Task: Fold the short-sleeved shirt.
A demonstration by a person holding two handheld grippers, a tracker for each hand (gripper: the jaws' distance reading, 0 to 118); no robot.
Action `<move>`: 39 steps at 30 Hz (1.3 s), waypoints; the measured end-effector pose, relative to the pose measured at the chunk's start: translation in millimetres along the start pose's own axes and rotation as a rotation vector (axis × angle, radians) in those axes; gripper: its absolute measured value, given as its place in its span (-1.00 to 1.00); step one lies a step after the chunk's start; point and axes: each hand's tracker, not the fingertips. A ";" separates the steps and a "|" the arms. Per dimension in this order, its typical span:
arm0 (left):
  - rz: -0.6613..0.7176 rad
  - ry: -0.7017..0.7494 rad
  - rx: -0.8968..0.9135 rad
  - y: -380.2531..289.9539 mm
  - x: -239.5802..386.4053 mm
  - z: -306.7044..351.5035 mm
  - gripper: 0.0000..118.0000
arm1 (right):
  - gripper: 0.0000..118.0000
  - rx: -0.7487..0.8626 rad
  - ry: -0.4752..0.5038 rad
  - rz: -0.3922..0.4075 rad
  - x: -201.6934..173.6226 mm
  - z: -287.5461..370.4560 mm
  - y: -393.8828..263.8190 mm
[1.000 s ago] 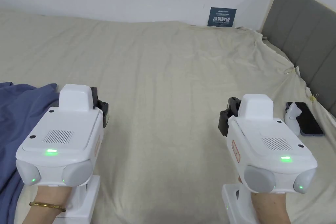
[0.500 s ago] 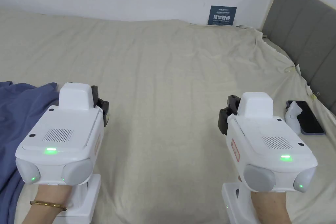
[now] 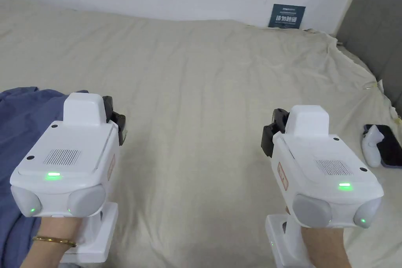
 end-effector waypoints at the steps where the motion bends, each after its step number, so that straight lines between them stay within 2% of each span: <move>1: 0.002 0.017 0.000 -0.1 -5.7 1.9 -1.00 | -1.00 0.002 0.017 0.002 -5.9 -1.9 1.4; 19: 0.041 0.320 0.003 -7.9 -113.7 65.7 -1.00 | -1.00 0.024 0.317 0.052 -124.9 -24.4 14.4; 24: 0.059 0.382 -0.006 -12.7 -139.2 77.8 -1.00 | -1.00 0.026 0.367 0.065 -153.3 -20.2 16.0; 31: 0.083 0.422 -0.011 -17.2 -157.4 81.3 -1.00 | -1.00 0.022 0.408 0.075 -174.2 -19.8 16.6; 33: 0.090 0.425 -0.012 -18.4 -160.9 79.3 -0.65 | -1.00 0.018 0.414 0.077 -178.2 -20.2 16.6; 34: 0.096 0.430 -0.016 -18.5 -162.8 77.7 -0.37 | -1.00 0.015 0.418 0.078 -179.3 -22.0 16.0; 35: 0.096 0.438 -0.027 -18.3 -164.3 75.0 0.17 | -1.00 0.014 0.421 0.081 -180.7 -22.8 15.8; 36: 0.093 0.442 -0.038 -18.6 -166.4 71.1 0.52 | -1.00 0.012 0.421 0.084 -182.6 -23.3 15.9; 37: 0.088 0.440 -0.054 -18.9 -168.8 66.9 0.52 | -1.00 0.010 0.422 0.088 -184.3 -24.1 16.0; 39: 0.087 0.433 -0.062 -18.7 -172.1 58.7 0.81 | -1.00 0.006 0.424 0.088 -186.7 -26.9 15.5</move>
